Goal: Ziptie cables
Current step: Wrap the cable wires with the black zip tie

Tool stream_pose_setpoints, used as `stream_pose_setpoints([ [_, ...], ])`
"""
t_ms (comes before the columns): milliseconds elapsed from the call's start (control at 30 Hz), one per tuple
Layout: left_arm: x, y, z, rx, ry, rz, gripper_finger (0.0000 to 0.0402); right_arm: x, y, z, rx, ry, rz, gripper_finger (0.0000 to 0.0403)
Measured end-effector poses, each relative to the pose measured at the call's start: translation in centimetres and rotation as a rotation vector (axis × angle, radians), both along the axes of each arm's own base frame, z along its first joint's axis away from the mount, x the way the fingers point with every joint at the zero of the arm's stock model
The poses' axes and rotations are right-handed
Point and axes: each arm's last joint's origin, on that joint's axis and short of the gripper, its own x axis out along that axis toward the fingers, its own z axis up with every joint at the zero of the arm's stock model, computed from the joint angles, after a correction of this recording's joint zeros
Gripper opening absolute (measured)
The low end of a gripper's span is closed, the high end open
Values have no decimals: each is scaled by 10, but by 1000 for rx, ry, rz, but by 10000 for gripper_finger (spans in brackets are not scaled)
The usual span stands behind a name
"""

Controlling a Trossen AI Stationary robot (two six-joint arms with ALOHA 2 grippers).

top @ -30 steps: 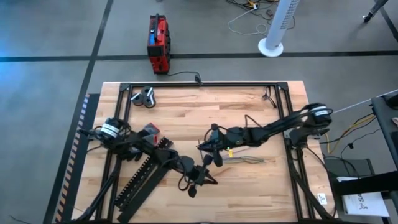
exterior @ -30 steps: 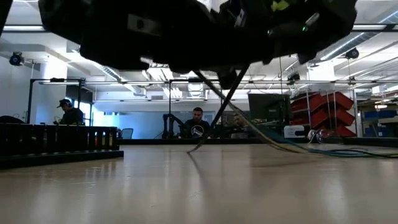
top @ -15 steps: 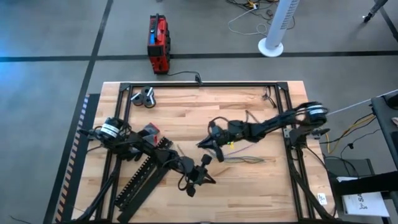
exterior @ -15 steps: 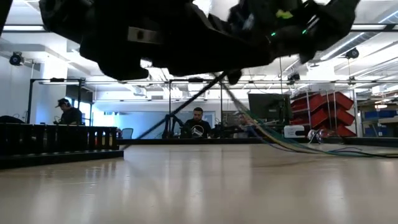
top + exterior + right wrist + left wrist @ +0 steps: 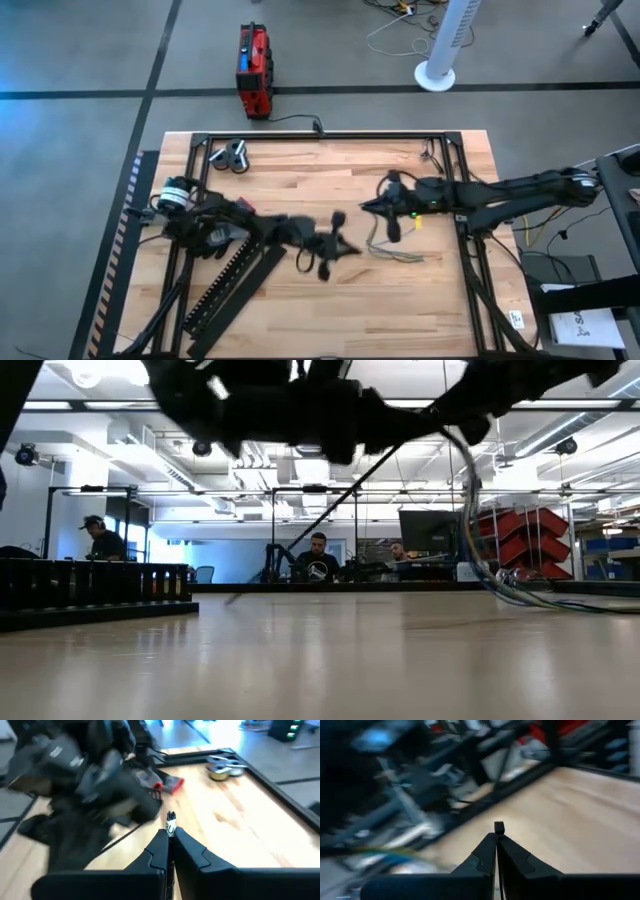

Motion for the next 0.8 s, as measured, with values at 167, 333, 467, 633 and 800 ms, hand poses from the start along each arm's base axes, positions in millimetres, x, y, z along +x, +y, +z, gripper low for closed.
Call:
stream_pose_setpoints([
  [167,18,60,45,43,-150,58,0,-29,2,17,-27,-14,-47,2],
  [333,31,101,100,3,-255,-63,0,-56,-1,24,-28,7,-113,2],
  [467,36,99,124,-65,-208,-239,0,-74,-3,27,-29,19,-167,2],
  [633,43,61,99,-78,-125,-351,0,-80,-3,20,-22,31,-170,2],
  [800,39,23,43,-90,1,-313,0,-79,-3,4,-11,74,-163,2],
])
